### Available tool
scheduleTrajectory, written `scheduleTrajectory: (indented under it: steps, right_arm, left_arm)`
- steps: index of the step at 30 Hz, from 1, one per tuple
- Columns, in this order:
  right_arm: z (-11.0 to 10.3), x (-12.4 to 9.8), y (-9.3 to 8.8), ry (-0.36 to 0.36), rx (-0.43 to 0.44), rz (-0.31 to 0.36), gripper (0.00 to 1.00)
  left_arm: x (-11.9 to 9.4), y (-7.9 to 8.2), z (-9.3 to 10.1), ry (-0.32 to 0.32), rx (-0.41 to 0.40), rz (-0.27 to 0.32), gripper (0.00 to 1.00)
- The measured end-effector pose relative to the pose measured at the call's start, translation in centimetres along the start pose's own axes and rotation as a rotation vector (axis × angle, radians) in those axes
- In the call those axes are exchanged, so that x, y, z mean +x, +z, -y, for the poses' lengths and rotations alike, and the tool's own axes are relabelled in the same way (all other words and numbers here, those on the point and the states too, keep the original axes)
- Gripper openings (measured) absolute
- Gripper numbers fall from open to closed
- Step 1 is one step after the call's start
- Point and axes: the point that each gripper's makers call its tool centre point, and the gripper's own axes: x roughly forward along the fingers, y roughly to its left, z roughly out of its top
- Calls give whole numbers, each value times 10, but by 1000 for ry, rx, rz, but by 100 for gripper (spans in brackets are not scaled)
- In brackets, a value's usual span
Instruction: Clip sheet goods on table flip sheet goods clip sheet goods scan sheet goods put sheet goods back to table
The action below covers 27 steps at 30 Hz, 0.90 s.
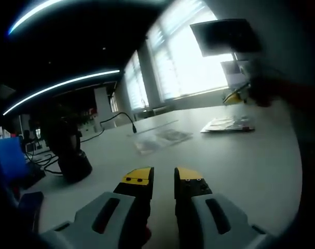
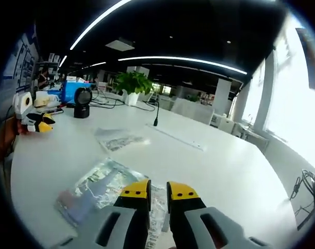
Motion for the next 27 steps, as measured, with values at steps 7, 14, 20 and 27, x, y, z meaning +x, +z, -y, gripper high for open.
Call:
scheduleTrajectory:
  steps: [7,14,20,27]
  right_arm:
    - [-2,10,-2,27,-26,-59,10]
    - [2,17,-4,49,-39,-114,10]
    - [4,20,-3,67,-74,-165,11]
    - [2,27,-8,95,-107,-222,11]
  left_arm:
    - [0,0,0,-2,0,1,8]
    - [0,0,1,-3,1,1,8]
    - [0,0,1,-6,0,1,8]
    - [0,0,2,-8,2,-1,8]
